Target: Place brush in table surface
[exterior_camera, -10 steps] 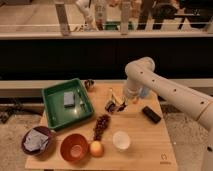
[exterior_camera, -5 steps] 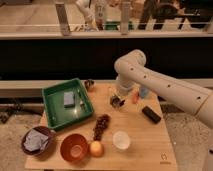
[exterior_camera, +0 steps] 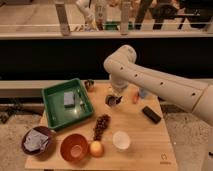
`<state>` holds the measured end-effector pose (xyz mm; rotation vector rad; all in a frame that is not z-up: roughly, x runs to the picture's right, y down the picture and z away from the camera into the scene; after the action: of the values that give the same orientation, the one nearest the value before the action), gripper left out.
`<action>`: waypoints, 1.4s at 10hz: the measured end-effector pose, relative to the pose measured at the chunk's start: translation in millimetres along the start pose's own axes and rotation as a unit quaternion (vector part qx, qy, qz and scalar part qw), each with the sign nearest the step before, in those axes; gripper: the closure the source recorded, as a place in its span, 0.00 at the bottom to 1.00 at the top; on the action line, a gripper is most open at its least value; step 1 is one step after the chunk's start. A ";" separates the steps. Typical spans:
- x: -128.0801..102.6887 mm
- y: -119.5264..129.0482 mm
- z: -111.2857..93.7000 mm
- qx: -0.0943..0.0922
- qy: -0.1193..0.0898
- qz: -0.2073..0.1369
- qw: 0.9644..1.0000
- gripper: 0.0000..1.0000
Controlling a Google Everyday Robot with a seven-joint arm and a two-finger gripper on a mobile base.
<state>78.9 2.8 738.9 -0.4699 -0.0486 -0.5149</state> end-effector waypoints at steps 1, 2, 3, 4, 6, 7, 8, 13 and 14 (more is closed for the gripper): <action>0.5 -0.5 -2.9 0.001 0.002 0.000 1.000 1.00; 1.2 -0.1 -5.3 0.001 0.002 0.001 1.000 1.00; 1.4 0.6 -7.2 0.002 0.002 0.002 1.000 1.00; 1.7 1.4 -7.3 0.002 0.001 0.004 1.000 1.00; 2.6 3.1 -6.8 0.001 -0.003 0.008 1.000 1.00; 2.0 3.4 -4.9 0.000 -0.008 0.010 1.000 1.00; 1.7 3.4 -1.8 -0.002 -0.012 0.010 1.000 1.00; -3.0 13.0 32.3 -0.026 -0.044 0.018 0.999 1.00; -4.8 15.0 37.1 -0.030 -0.050 0.018 0.998 1.00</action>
<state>84.6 33.0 765.0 -0.5544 -0.1202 -0.4588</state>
